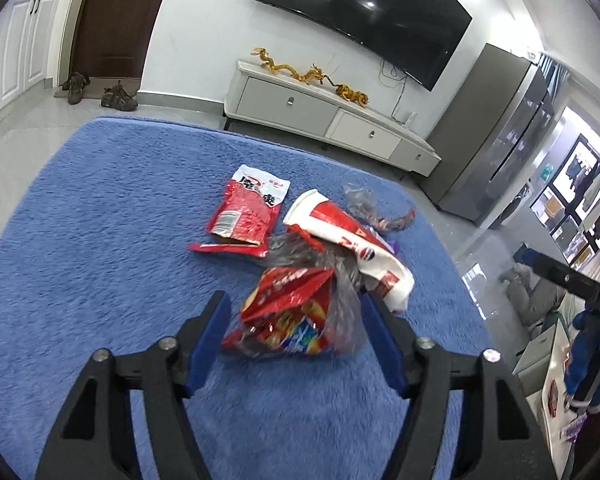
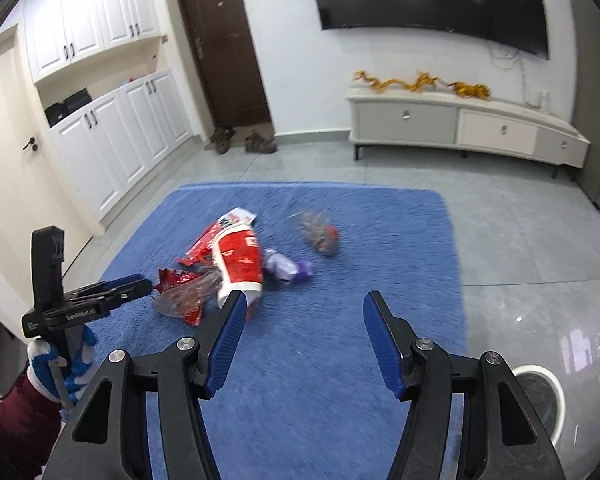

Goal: Collect trash
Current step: 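Grasp the red chip bag with the left tool while the right tool grasps the red-white cup wrapper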

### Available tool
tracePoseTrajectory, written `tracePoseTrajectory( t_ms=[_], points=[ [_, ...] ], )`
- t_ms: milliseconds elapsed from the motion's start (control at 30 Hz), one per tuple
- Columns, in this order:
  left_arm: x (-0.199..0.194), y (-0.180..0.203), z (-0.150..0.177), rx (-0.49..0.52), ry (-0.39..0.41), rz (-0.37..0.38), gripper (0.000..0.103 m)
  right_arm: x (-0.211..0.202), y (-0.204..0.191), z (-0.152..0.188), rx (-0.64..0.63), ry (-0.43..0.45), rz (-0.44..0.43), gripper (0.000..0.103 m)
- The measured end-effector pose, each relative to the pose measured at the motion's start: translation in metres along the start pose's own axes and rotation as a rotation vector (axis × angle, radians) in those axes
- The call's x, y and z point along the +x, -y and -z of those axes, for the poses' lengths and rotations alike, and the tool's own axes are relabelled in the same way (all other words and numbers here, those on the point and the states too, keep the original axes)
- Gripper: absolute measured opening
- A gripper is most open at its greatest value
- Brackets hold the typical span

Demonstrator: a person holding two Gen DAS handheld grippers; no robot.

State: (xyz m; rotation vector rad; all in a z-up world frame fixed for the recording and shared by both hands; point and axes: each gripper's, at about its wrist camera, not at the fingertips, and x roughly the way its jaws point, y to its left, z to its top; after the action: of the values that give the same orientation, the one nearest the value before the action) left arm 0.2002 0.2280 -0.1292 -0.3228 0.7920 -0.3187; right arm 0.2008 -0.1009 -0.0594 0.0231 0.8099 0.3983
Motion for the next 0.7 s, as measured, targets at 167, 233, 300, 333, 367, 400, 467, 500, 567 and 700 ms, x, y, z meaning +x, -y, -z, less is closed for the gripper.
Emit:
tracePoseTrajectory(
  t_ms=[167, 233, 300, 333, 367, 400, 467, 500, 567, 700],
  points=[
    [0.024, -0.009, -0.003, -0.041, -0.014, -0.001, 0.066, 0.045, -0.021, -0.012, -0.04, -0.054, -0.042, 0.069],
    [0.031, -0.019, -0.002, -0.075, -0.021, 0.006, 0.066, 0.062, -0.027, -0.013, -0.049, -0.075, -0.061, 0.07],
    [0.036, -0.029, 0.001, -0.111, -0.028, 0.014, 0.066, 0.081, -0.032, -0.016, -0.055, -0.097, -0.082, 0.071],
    [0.038, -0.033, 0.003, -0.123, -0.03, 0.016, 0.063, 0.09, -0.034, -0.017, -0.058, -0.107, -0.092, 0.071],
    [0.039, -0.037, 0.004, -0.137, -0.034, 0.03, 0.06, 0.099, -0.037, -0.018, -0.062, -0.118, -0.102, 0.071],
    [0.039, -0.037, 0.004, -0.141, -0.032, 0.04, 0.059, 0.106, -0.04, -0.018, -0.066, -0.125, -0.109, 0.071],
    [0.038, -0.035, 0.005, -0.129, -0.03, 0.047, 0.053, 0.123, -0.045, -0.021, -0.081, -0.142, -0.123, 0.071],
    [0.039, -0.034, 0.006, -0.124, -0.035, 0.051, 0.051, 0.13, -0.047, -0.021, -0.084, -0.152, -0.13, 0.071],
    [0.041, -0.031, 0.007, -0.113, -0.042, 0.053, 0.048, 0.143, -0.048, -0.021, -0.073, -0.17, -0.147, 0.071],
    [0.043, -0.03, 0.008, -0.109, -0.046, 0.062, 0.042, 0.16, -0.045, -0.019, -0.029, -0.197, -0.179, 0.071]
  ],
)
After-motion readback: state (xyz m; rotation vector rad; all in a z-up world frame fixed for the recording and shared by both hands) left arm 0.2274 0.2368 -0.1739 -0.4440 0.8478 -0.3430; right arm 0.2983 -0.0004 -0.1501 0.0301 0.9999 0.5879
